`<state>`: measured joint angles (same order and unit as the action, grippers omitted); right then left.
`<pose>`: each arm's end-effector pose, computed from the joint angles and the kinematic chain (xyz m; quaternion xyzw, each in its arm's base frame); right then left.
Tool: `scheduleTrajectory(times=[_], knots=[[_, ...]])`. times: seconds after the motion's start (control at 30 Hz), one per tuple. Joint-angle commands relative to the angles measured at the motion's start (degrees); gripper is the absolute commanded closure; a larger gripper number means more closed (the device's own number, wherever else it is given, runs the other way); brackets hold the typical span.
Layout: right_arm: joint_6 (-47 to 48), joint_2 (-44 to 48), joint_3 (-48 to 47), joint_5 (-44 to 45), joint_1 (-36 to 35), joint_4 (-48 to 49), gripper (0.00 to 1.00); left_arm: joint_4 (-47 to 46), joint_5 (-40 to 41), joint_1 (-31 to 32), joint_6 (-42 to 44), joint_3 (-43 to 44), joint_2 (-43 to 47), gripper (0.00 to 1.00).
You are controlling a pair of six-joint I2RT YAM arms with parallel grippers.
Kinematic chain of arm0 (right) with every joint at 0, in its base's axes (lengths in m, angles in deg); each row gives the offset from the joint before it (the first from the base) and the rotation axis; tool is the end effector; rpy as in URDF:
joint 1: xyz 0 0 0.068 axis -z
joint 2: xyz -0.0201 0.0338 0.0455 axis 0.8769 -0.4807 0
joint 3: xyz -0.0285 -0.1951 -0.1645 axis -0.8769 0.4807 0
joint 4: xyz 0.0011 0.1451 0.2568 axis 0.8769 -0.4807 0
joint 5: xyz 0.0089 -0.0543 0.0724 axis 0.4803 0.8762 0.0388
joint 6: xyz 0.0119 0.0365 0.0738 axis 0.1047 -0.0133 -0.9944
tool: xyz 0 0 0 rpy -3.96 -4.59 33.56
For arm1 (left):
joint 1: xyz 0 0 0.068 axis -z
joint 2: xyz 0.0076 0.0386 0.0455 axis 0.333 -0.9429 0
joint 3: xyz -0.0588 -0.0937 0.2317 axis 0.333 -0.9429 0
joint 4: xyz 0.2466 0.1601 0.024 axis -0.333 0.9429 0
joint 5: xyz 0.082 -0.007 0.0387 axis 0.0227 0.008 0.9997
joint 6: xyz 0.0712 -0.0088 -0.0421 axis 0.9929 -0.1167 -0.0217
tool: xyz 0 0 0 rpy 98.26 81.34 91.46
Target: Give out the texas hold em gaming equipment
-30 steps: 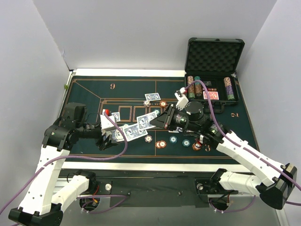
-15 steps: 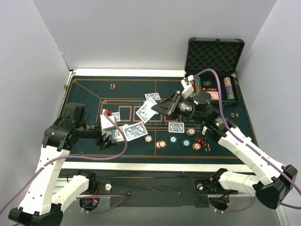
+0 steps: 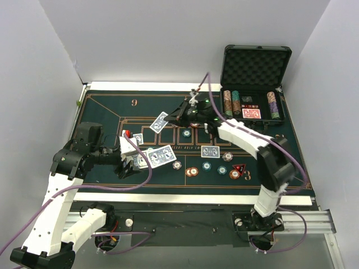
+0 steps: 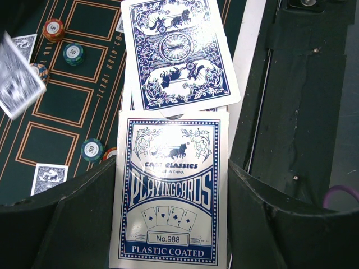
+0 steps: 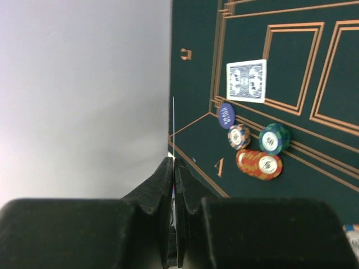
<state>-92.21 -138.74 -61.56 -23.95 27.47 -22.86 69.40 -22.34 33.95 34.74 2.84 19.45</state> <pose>0.3665 0.2885 0.2727 0.0307 0.7471 0.6065 0.2703 0.1776 -0.1021 0.3422 0.5431 0.6732 -0.2894 0.4100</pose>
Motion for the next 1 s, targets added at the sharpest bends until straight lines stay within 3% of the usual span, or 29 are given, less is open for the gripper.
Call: scheduleTrajectory(times=[0.0,0.23,0.53,0.63,0.77,0.87,0.97], knots=[[-1.9,-11.6,-7.6,-3.0,-3.1,6.2,1.0,-1.5,-2.9,-0.4,-0.4,1.5,0.7,0.67],[-1.9,-27.9,-21.4,0.3,-7.6,4.1,1.0,-1.0,-2.8,-0.4,-0.7,1.4,1.4,0.67],[-2.3,-41.0,-34.5,4.9,-9.7,0.0,1.0,-0.8,-2.5,-0.5,-0.9,1.3,2.1,0.67],[-1.9,-42.2,-35.0,6.5,-9.4,-1.4,0.92,-0.8,-2.5,-0.5,-0.9,1.6,1.7,0.67],[-1.3,-43.0,-34.6,6.6,-9.3,-3.1,0.72,-0.7,-2.5,-0.5,-0.9,1.6,1.5,0.67],[-0.7,-40.2,-32.5,5.9,-9.2,-2.7,0.56,-0.6,-2.3,-0.5,-0.9,1.5,1.4,0.67],[-0.2,-35.5,-29.3,4.5,-8.4,-1.8,0.47,-0.6,-2.3,-0.5,-0.8,1.5,1.3,0.67]])
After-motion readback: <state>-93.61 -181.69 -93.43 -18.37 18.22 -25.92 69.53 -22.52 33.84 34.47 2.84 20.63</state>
